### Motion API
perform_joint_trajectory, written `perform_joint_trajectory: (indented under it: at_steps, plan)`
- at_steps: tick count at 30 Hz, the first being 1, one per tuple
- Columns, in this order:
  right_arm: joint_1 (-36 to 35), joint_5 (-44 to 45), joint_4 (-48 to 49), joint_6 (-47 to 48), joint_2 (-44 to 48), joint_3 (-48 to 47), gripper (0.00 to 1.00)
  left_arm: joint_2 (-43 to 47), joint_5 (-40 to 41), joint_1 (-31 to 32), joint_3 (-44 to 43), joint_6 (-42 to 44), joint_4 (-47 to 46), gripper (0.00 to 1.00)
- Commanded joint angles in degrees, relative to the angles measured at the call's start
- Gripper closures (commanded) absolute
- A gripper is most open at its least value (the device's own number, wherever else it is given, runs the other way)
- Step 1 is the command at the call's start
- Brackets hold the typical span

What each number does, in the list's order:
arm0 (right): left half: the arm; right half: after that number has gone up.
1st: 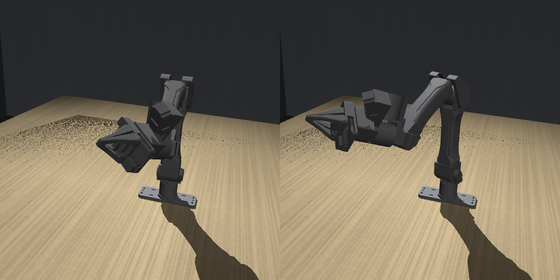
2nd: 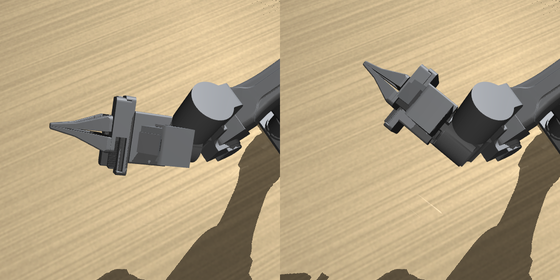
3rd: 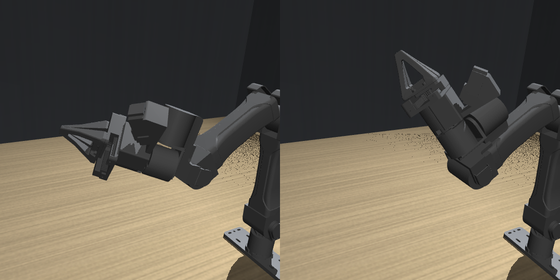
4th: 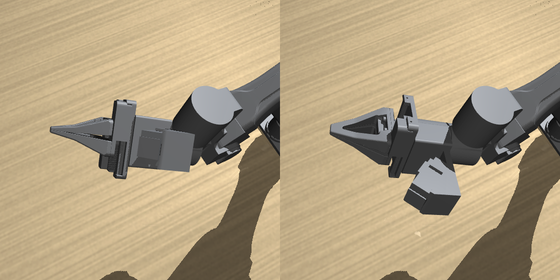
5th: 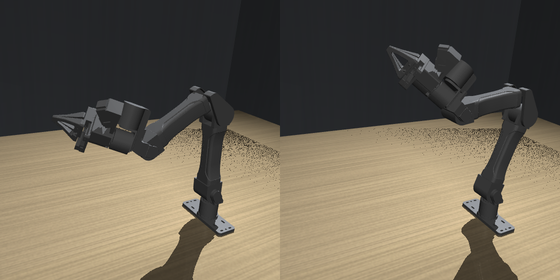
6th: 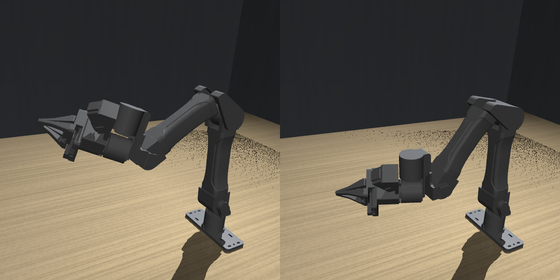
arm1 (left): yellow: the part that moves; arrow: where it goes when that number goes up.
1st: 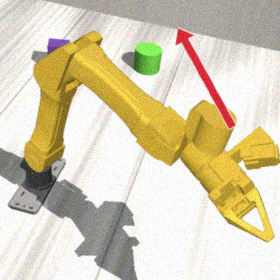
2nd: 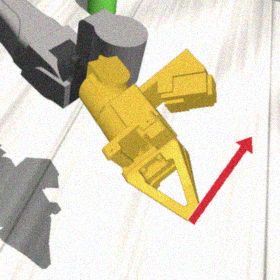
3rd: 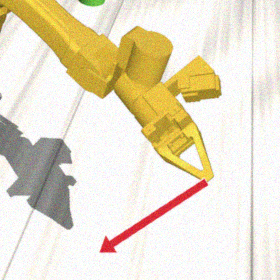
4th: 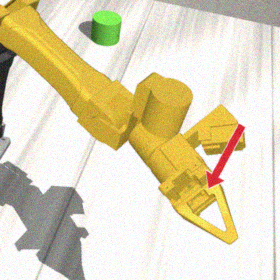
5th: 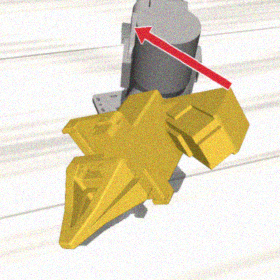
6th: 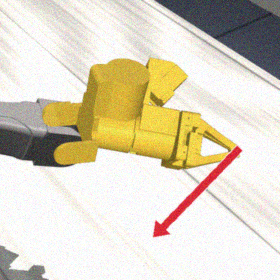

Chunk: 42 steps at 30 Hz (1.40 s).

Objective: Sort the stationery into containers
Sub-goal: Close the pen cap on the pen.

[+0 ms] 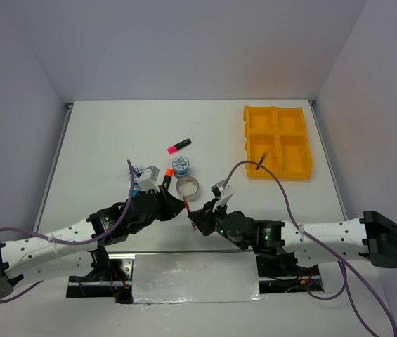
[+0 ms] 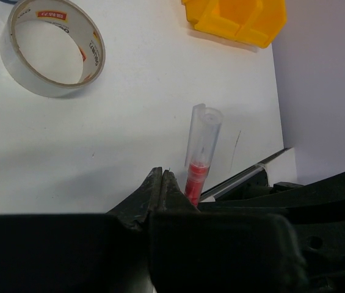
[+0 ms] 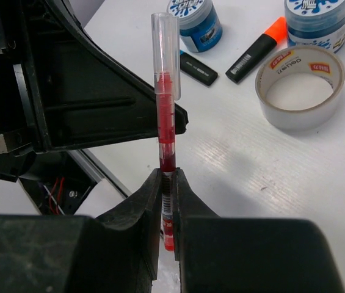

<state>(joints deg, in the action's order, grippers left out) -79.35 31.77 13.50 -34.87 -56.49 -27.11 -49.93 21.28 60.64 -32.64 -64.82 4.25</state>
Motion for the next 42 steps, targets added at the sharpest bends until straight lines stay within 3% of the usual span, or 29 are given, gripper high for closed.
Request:
perform_joint_trajectory:
  at_steps: [1,8,12,13,21,29,33,42]
  plan:
    - [0.34,2.07,3.82,3.93,0.33,-1.36,1.00,1.59,-0.97,0.44,-0.31,2.59,-1.88,1.00]
    - [0.60,4.00,3.90,5.34,1.47,-1.19,1.00,2.82,-4.47,0.70,-0.85,7.76,-3.54,1.00]
    - [0.60,4.44,4.08,6.04,2.87,-1.10,1.00,3.26,-10.18,0.97,0.74,12.07,-10.92,0.87]
    - [0.60,4.35,3.82,6.04,3.22,-1.19,1.00,3.00,-11.77,1.06,0.91,13.74,-12.84,0.80]
    - [0.69,4.53,0.92,6.04,5.95,-2.51,1.00,2.38,-12.05,1.32,0.83,17.09,-15.50,0.57]
    - [0.60,3.13,1.88,5.34,7.36,-1.36,1.00,3.18,-10.91,1.41,-0.93,20.08,-16.21,0.58]
    - [0.60,2.16,2.76,5.43,7.80,-0.92,1.00,1.33,-10.29,1.41,-2.25,20.96,-15.33,0.67]
    - [0.60,0.40,3.38,5.78,7.89,-0.66,1.00,0.89,-8.97,1.41,-2.42,21.57,-15.50,0.67]
